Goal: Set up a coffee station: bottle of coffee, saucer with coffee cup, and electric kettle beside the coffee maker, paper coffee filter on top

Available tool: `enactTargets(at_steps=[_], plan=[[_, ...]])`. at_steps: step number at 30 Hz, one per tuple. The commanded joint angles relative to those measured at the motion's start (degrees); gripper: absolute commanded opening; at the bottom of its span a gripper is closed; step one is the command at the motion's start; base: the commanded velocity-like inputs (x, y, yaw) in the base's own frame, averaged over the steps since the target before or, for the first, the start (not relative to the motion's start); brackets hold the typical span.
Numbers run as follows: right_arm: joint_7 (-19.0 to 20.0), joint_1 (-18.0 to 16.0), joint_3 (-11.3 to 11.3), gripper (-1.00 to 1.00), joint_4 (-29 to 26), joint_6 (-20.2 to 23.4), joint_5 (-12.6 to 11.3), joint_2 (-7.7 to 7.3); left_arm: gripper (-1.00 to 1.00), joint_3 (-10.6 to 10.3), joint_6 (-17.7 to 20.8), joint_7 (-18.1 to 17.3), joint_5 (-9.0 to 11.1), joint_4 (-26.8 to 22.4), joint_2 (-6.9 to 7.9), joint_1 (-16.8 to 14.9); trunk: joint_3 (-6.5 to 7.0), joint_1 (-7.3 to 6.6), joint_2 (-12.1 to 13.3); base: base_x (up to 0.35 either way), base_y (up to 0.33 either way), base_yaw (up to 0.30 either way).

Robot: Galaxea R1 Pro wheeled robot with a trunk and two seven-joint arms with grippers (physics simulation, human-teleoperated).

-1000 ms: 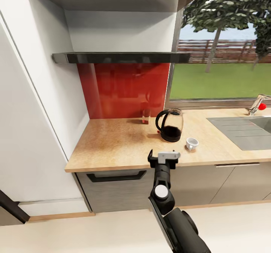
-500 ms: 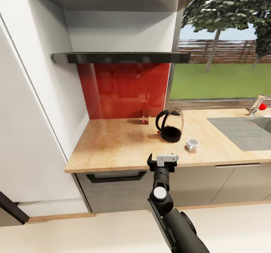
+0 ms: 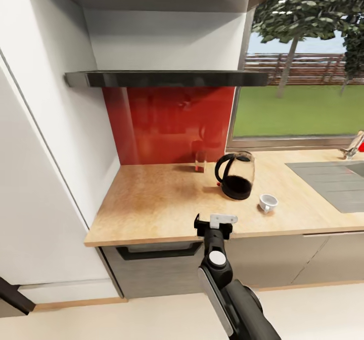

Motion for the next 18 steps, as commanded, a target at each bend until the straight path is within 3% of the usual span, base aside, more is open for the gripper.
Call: enactTargets(at_steps=[1,7,18], plan=[[-0.42,-0.07,0.08,1.0,-0.06,0.25,-0.46,0.0,1.0,-0.49,0.03,0.09,0.47,0.03,-0.01,-0.06,-0.12,0.06,-0.11,0.303,0.139,0.0],[-0.42,-0.07,0.01,1.0,-0.11,0.25,-0.62,0.0,1.0,-0.48,-0.46,0.09,0.51,0.02,-0.01,-0.06,-0.12,0.06,-0.11,0.236,0.112,0.0],[-0.48,-0.07,-0.05,1.0,-0.47,0.33,-0.64,0.0,1.0,-0.47,-0.46,-0.15,0.73,0.01,-0.01,-0.06,-0.12,0.06,-0.11,0.024,0.011,0.0]])
